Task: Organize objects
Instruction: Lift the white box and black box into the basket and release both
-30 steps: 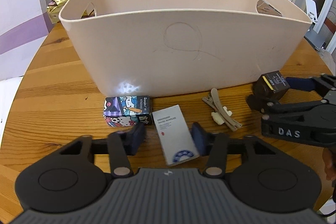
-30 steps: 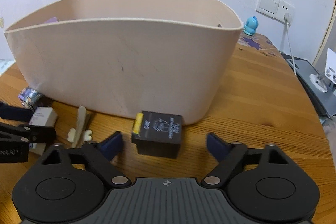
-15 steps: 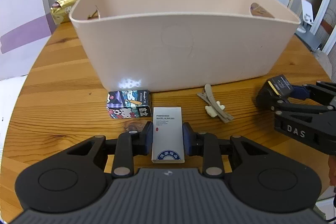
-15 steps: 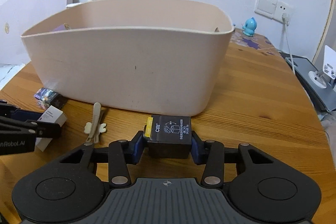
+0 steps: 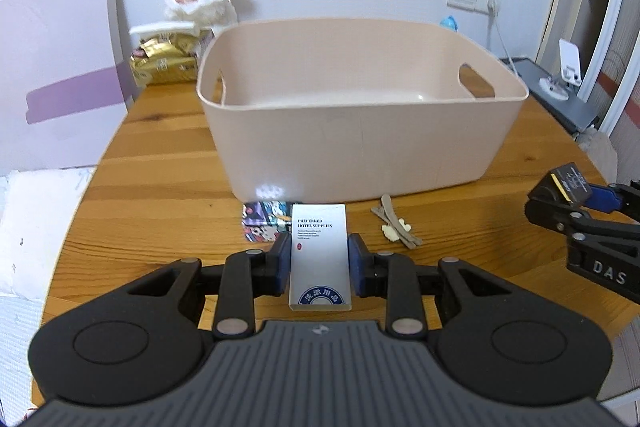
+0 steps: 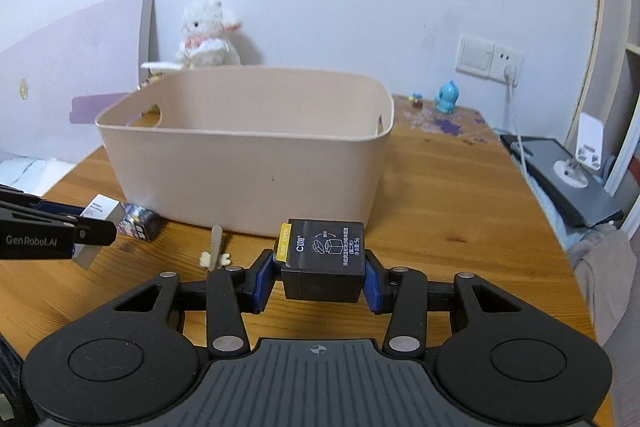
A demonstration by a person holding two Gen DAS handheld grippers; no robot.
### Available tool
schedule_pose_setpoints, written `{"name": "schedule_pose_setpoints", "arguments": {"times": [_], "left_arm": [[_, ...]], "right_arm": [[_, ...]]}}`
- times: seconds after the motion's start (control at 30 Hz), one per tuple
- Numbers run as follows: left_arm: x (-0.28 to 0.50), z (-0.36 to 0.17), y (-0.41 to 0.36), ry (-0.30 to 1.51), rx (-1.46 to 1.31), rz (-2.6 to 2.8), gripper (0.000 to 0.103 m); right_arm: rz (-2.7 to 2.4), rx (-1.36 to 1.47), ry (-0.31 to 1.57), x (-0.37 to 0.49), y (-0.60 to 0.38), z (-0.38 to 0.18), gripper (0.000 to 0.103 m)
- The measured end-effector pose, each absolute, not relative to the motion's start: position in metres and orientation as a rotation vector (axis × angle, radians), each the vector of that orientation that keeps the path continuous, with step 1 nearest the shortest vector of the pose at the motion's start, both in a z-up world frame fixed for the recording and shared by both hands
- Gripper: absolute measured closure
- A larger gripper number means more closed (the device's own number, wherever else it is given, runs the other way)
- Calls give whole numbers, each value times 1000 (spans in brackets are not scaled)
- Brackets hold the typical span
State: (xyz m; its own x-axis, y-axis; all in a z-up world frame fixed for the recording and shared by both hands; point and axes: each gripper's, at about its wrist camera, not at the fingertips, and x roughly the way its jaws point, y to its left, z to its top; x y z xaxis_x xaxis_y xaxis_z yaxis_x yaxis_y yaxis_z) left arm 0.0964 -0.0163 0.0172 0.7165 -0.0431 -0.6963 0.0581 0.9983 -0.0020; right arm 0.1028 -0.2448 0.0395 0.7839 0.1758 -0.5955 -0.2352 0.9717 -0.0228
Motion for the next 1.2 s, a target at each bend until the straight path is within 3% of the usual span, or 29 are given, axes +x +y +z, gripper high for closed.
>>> {"name": "schedule_pose_setpoints", "arguments": {"times": [0.6, 1.2], "left_arm": [[99, 85, -7, 579, 37, -33, 71], [194, 76, -6, 595, 63, -35, 71]], "right_arm": [[188, -79, 407, 88, -244, 105, 62], [177, -84, 394, 164, -213, 107, 62]]}}
